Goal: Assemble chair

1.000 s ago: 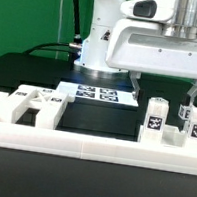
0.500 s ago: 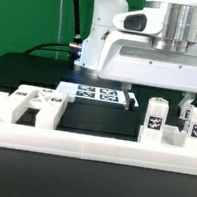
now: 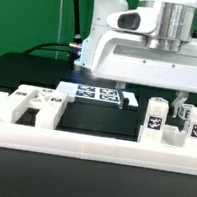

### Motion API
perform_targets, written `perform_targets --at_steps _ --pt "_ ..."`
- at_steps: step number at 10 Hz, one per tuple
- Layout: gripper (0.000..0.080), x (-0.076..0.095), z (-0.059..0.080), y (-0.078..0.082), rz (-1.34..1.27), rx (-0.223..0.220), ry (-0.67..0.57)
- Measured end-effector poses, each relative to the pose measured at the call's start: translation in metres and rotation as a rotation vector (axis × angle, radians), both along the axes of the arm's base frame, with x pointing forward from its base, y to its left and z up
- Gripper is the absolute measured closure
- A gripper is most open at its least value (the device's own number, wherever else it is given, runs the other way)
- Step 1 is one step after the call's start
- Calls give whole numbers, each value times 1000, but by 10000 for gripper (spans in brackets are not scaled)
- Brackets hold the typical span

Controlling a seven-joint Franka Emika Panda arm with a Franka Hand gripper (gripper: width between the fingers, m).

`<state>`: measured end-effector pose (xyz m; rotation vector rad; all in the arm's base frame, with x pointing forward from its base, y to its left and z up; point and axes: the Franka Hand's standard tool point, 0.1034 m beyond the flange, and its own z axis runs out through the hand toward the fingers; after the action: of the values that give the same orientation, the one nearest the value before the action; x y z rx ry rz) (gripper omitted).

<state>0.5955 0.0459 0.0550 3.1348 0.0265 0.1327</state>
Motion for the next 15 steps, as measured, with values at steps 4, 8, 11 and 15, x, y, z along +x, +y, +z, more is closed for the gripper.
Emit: perform_targets --at_steps 4,8,11,15 --pt "150 -8 -19 3 10 -9 -8" --pt "150 -14 -34 4 12 -17 10" --pt "150 -17 -42 5 15 -21 20" --pt "472 -17 -41 4 15 -21 18"
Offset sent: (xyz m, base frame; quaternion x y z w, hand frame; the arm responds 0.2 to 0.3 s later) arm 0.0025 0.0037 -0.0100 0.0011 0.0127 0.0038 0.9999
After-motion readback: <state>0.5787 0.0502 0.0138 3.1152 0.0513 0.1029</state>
